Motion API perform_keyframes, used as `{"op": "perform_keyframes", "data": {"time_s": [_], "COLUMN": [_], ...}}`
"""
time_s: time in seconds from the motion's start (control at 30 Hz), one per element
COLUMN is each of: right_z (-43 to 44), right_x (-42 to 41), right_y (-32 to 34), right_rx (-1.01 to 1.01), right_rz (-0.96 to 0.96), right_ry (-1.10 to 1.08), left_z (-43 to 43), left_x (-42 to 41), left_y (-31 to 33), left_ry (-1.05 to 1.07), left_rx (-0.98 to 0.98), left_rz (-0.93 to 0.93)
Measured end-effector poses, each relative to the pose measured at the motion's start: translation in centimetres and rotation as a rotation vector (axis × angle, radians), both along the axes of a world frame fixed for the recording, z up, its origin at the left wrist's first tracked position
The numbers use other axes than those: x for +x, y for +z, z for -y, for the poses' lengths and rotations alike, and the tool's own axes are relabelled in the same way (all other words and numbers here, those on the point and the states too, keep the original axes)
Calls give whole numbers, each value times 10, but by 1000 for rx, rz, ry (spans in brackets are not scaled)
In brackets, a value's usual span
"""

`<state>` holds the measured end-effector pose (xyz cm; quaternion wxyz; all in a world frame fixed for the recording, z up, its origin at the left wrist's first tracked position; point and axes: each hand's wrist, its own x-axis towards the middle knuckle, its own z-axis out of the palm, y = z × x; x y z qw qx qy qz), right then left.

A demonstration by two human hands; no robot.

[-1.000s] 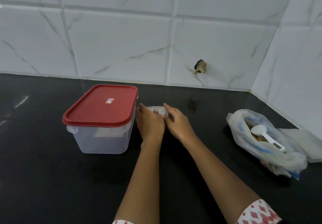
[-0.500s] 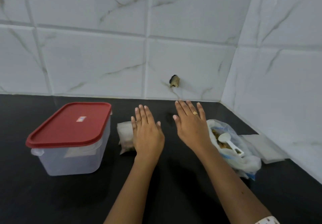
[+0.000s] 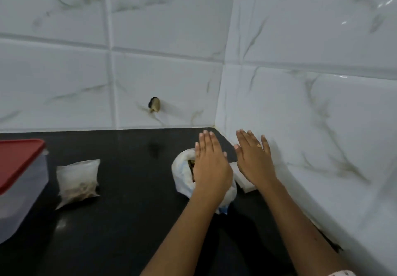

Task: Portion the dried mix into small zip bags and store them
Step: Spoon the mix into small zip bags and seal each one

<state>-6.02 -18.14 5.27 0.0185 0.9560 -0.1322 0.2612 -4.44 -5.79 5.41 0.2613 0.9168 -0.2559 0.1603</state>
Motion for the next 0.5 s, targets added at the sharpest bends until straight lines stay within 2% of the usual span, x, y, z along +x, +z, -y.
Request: {"op": "perform_keyframes", "data": {"time_s": [0.1, 0.27, 0.37, 0.5], "right_z": [26, 45, 50, 53], "right_x": [-3, -11, -11, -7], "right_y": [-15, -54, -61, -64], "right_rx": [65, 162, 166, 104], "right_rz": [9, 76, 80, -9], "right_ry": [-10, 65, 55, 19], "left_z": [37, 68, 72, 74], "left_x": [-9, -18, -21, -24], "left_y": [-6, -26, -34, -31], "left_ry": [-30, 44, 81, 108], "left_rx": [77, 261, 353, 374], "left_rz": [-60, -114, -87, -76]}}
